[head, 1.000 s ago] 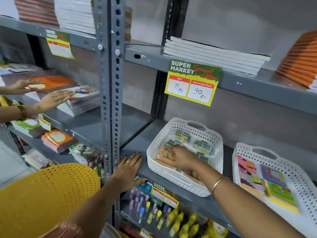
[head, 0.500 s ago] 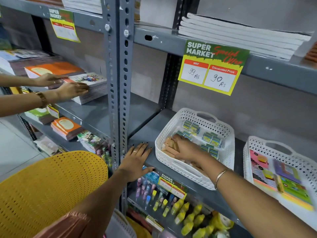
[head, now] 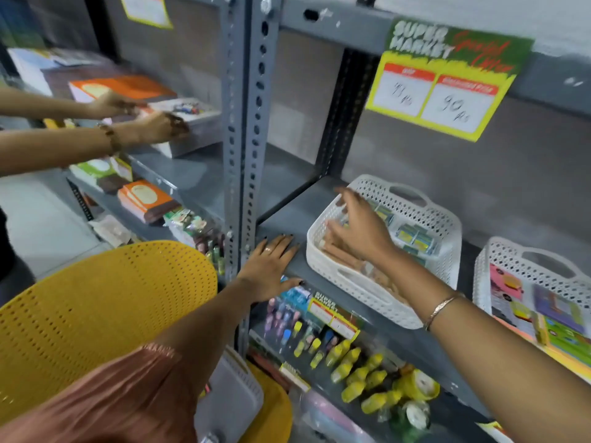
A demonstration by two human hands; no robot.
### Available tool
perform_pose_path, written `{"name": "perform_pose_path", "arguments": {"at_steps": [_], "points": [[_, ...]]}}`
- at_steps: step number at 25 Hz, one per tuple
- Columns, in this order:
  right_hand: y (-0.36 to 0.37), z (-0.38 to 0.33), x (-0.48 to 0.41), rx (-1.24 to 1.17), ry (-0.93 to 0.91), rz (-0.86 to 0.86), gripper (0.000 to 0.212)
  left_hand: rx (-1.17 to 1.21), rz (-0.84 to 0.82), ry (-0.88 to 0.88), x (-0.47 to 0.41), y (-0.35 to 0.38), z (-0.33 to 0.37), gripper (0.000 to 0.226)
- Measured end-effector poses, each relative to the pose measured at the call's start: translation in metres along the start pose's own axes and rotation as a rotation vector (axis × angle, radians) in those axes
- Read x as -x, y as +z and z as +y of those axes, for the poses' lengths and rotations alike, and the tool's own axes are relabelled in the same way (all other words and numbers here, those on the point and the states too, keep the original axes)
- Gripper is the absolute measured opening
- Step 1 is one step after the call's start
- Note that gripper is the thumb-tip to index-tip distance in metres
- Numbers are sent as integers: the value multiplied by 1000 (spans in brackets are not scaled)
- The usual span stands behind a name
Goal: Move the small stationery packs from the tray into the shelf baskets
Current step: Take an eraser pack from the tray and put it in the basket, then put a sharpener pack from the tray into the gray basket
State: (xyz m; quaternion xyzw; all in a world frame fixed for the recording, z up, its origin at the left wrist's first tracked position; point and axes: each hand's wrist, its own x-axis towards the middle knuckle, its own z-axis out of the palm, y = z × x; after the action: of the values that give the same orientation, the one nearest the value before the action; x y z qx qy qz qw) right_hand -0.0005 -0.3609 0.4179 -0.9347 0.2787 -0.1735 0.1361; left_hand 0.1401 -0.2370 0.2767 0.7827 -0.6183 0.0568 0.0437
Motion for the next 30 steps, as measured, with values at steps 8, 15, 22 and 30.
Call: {"name": "perform_pose_path", "arguments": {"at_steps": [8,15,22,30], "points": [[72,-96,26,-288,-312,39,43,66,-29,-140,130,75,-11,74],[268,-86,97,-118,-410,-578,39,256,-384,-456,294,188,17,89],[406,-57,201,188,-632,-1112,49,319,-571,-555,375,254,55,97],[452,-52,237,255,-802,-1067,56,328,-457,-602,390,278,71,88]]}}
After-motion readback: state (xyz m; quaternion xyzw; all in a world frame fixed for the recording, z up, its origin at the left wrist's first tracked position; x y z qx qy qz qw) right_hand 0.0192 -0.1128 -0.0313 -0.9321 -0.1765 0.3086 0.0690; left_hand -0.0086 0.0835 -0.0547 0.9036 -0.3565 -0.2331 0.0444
